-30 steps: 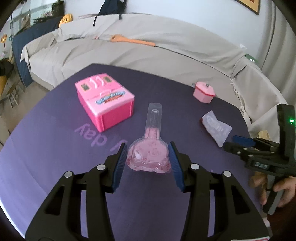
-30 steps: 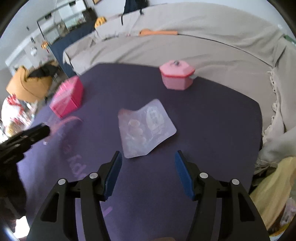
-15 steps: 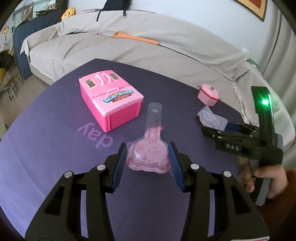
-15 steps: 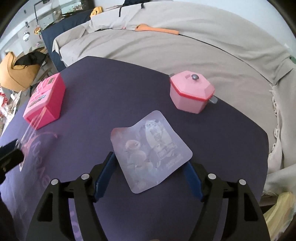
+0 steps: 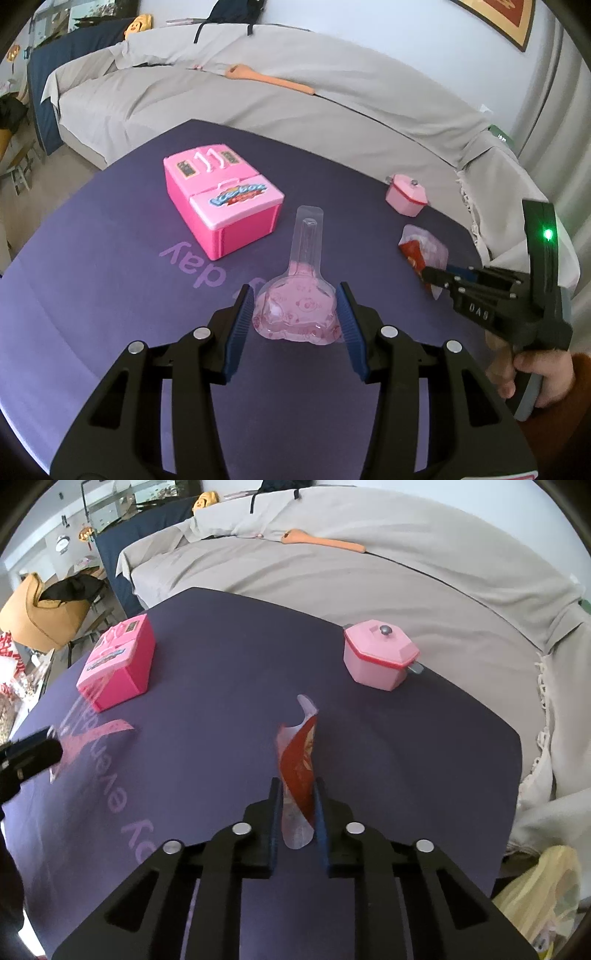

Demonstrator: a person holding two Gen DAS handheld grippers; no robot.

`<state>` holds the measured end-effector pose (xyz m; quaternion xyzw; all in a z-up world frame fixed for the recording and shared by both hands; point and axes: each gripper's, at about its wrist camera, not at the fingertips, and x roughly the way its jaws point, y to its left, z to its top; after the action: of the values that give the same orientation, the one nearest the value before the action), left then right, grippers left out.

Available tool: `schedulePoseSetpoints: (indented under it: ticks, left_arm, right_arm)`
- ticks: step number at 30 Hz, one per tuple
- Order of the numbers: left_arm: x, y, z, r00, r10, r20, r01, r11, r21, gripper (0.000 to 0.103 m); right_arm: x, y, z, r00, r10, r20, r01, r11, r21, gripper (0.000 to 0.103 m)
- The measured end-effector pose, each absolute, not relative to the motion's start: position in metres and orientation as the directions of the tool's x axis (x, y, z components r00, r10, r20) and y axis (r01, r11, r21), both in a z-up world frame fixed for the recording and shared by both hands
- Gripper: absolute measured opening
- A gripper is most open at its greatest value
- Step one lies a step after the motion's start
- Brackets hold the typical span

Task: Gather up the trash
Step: 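Carry the candy tray and red-printed wrapper over the yellow bag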

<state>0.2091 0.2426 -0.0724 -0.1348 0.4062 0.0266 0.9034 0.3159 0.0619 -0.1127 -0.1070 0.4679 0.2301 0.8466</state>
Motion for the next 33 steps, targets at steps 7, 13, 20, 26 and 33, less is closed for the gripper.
schedulePoseSetpoints:
  ticks: [7, 13, 20, 26, 33]
  left_arm:
    - [0.203, 0.227, -0.047, 0.697, -0.055, -0.715, -0.129, 0.971, -0.2, 0.044]
    - [0.204, 0.202, -0.013, 0.734, -0.061, -0.677, -0.08, 0.981, -0.175, 0.044]
    - [0.207, 0.143, 0.028, 0.778, -0.123, -0.616, 0.039, 0.988, -0.149, 0.044]
    - [0.209, 0.064, 0.046, 0.775, -0.229, -0.589, 0.191, 0.973, -0.127, 0.044]
    - [0.214, -0.03, 0.035, 0.693, -0.389, -0.606, 0.376, 0.913, -0.157, 0.044]
  right_arm:
    - [0.299, 0.037, -0.084, 0.493, 0.325, -0.807, -0.477, 0.877, 0.062, 0.016]
    - [0.278, -0.001, -0.038, 0.562, 0.36, -0.745, -0.454, 0.887, 0.086, 0.016]
    - [0.251, -0.063, 0.007, 0.651, 0.349, -0.674, -0.402, 0.912, 0.084, 0.016]
    - [0.221, -0.142, 0.03, 0.727, 0.279, -0.627, -0.3, 0.951, 0.074, 0.016]
    - [0.189, -0.242, 0.032, 0.784, 0.158, -0.6, -0.14, 0.987, 0.076, 0.016]
